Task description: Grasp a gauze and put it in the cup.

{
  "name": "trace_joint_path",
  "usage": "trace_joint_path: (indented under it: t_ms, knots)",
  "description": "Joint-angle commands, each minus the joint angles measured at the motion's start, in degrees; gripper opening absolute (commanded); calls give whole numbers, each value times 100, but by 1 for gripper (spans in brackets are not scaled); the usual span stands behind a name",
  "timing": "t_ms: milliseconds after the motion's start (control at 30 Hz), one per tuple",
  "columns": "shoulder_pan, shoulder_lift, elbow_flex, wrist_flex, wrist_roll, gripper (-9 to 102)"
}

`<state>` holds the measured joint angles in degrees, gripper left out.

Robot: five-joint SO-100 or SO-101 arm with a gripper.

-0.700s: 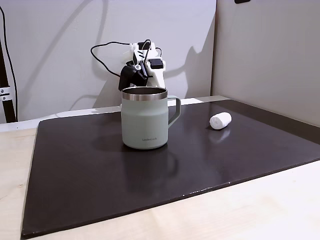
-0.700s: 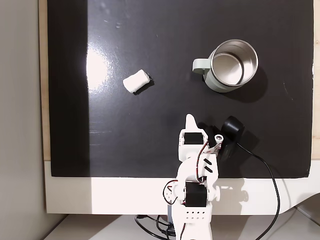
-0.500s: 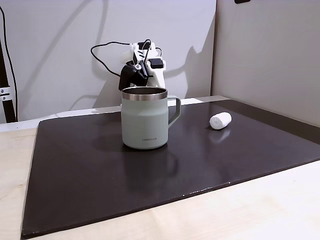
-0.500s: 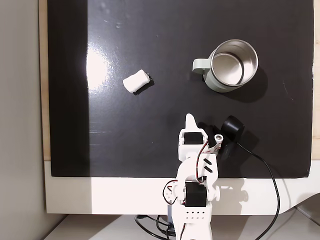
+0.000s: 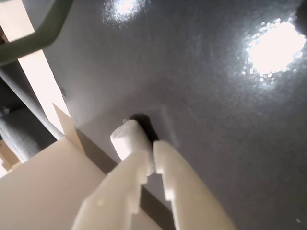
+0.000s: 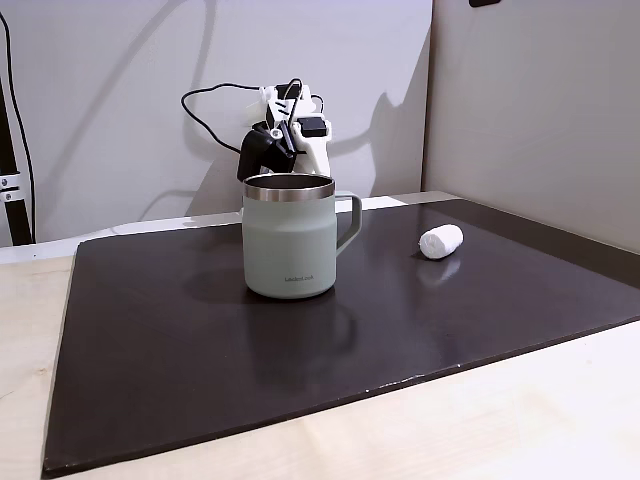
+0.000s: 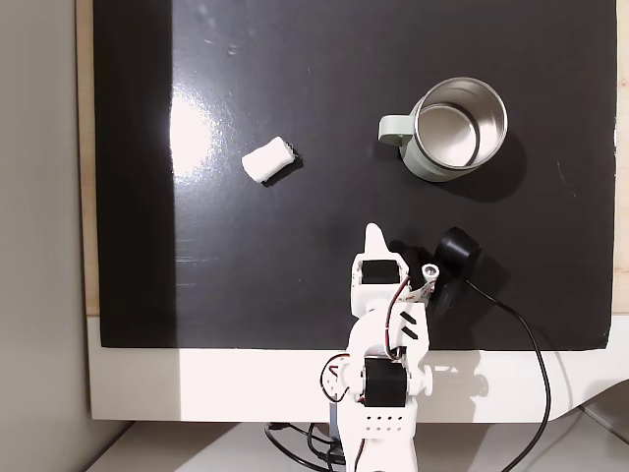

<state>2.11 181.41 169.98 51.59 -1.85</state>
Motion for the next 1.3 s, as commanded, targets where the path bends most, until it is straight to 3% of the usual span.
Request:
trace_joint_path:
  t_ms: [0, 367, 933, 1267]
  knots:
    - [-53, 70, -193, -70, -185, 1]
    - [-1160, -343, -1494, 721, -773, 4]
    - [-1652, -5071, -4562, 729, -606, 6]
    - [-2197, -7682, -6645, 1397, -519, 24]
